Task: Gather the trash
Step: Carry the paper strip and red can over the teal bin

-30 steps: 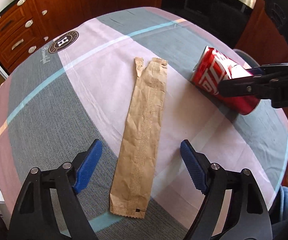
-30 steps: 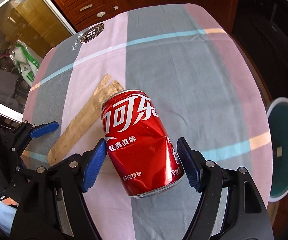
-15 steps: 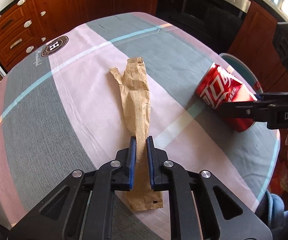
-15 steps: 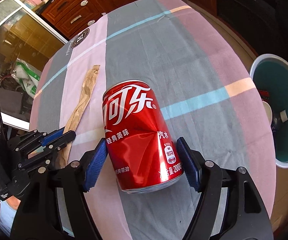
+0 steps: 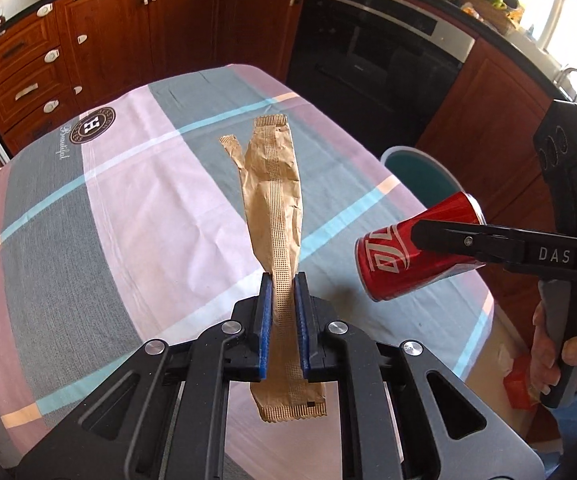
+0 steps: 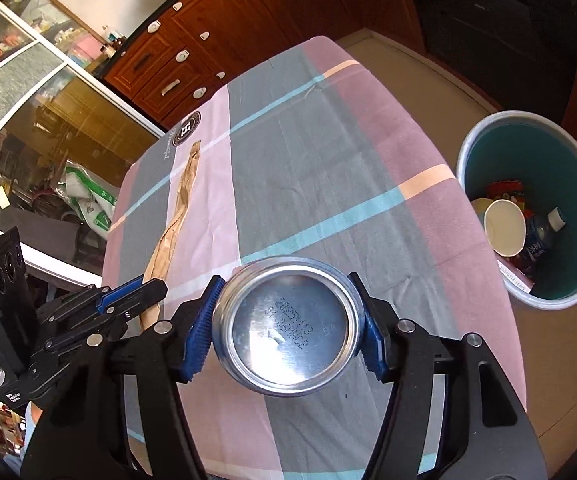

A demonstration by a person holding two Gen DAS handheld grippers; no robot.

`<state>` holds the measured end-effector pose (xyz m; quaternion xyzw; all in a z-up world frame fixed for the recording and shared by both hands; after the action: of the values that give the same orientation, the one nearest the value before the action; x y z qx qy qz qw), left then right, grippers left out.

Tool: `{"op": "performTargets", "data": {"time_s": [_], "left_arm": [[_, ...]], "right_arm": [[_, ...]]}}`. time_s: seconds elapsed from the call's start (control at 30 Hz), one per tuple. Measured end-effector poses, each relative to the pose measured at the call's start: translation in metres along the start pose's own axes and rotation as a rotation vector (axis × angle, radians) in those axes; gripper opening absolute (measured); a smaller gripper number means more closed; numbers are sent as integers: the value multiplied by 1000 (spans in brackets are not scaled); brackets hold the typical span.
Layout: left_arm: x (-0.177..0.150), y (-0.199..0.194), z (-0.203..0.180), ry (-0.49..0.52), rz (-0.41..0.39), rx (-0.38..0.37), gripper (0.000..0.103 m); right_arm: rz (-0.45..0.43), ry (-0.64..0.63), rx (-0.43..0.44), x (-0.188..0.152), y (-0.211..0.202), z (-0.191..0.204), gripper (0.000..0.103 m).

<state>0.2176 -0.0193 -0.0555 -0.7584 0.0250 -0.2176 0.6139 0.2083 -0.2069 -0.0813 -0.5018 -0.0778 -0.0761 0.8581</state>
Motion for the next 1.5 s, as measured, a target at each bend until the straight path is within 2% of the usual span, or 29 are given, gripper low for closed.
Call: {"op": "performTargets", "data": {"time_s": [0.1,0.53,0.8,0.97,1.1,1.23,1.5], "left_arm": [[3,-2,-14,10,-1,-21,12],[19,-9,-71,101,-1,-25,12],[53,-6,-123,168,-4,-60,12],[80,19,-171,230,30,-96,12],[97,47,-207,272,61,-119,12],[111,76,-236,299,96,-127,13],[133,125,-251,306,156,-123,14]], "right_arm": [[-32,15,12,-2,-13,-7,58],[-145,83,45,-14,-64,-51,58],[-259,207,48,-24,-109,-120,58],[-308,283,4,-28,-130,-168,58],[-314,319,-44,-28,-135,-194,58],[-284,353,-74,-24,-128,-219,58],[-208,385,-118,-12,-97,-248,58]]}}
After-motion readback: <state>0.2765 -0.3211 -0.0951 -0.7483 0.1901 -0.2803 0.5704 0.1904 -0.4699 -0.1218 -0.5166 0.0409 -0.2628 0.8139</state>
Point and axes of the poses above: each gripper's, at about its wrist camera, not at the fingertips, and y roughly the way its jaws point, z to its left, x to its top, the point moved 1 cm from there along y, roughly the way its jaws point, and after that the axes turned 14 degrees about z, right-handed, at the moved point
